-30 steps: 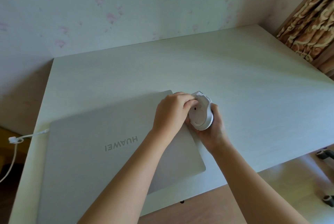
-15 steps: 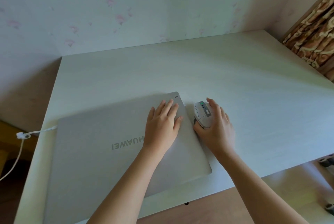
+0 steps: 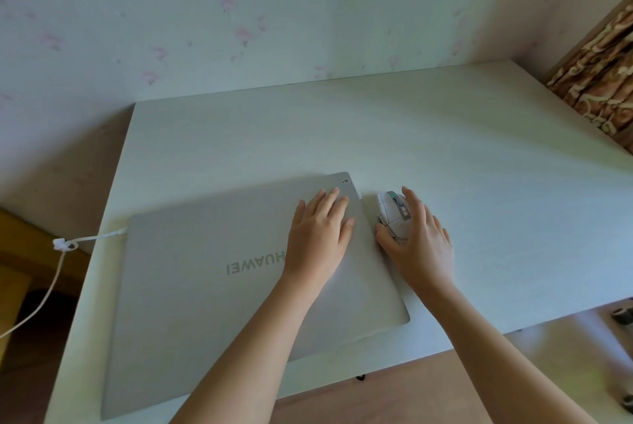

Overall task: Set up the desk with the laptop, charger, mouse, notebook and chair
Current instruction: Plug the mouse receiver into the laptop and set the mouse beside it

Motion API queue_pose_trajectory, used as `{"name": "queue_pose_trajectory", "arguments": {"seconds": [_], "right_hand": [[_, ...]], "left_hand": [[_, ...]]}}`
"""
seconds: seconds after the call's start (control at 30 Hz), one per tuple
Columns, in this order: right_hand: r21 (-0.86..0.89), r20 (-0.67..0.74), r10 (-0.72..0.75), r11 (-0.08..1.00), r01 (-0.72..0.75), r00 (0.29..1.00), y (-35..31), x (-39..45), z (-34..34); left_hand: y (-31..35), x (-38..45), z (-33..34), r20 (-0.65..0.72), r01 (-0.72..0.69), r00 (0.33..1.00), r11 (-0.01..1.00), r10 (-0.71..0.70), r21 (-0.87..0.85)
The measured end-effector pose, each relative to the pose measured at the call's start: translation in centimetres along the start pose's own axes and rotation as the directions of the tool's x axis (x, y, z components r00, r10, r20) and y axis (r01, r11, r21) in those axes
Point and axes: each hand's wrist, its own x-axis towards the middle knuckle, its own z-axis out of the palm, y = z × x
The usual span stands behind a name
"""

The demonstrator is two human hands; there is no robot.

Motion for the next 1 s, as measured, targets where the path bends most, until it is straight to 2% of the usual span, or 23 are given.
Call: {"name": "queue_pose_trajectory", "arguments": {"seconds": [0.1, 0.27, 0.43, 0.57, 0.77, 1.0], "right_hand": [[-0.022, 0.026, 0.002, 1.0, -0.001, 1.0, -0.3, -0.1, -0.4], [-0.096, 0.049, -0.067, 0.993, 0.072, 0.997, -2.0, -0.1, -2.1], [-0.101, 0.094, -0.153, 0.982, 0.162, 0.984, -5.8, -1.3, -5.3], [-0.122, 0.125, -0.245, 0.958, 0.26, 0.962, -9.6, -3.5, -10.3], [-0.171, 0.074, -0.359, 0.914, 0.367, 0.93, -14.3, -7.0, -19.5], [-0.245, -0.074, -0.46, 0.869, 0.431, 0.885, -19.7, -13.4, -27.8]], "left_hand": [[-0.3, -0.4, -0.7, -0.015, 0.013, 1.0, 0.999, -0.013, -0.034], [-1.1, -0.8, -4.1, -0.017, 0.011, 1.0, 1.0, -0.011, 0.013], [-1.4, -0.7, -9.9, 0.01, 0.007, 1.0, 0.991, -0.009, 0.134], [0.0, -1.7, -16.4, 0.012, 0.022, 1.0, 0.988, -0.024, 0.153], [2.6, -3.0, -27.7, 0.101, -0.149, 0.986, 0.975, 0.133, 0.163], [5.0, -5.4, -36.5, 0.027, -0.28, 0.96, 0.943, 0.28, 0.181]]}}
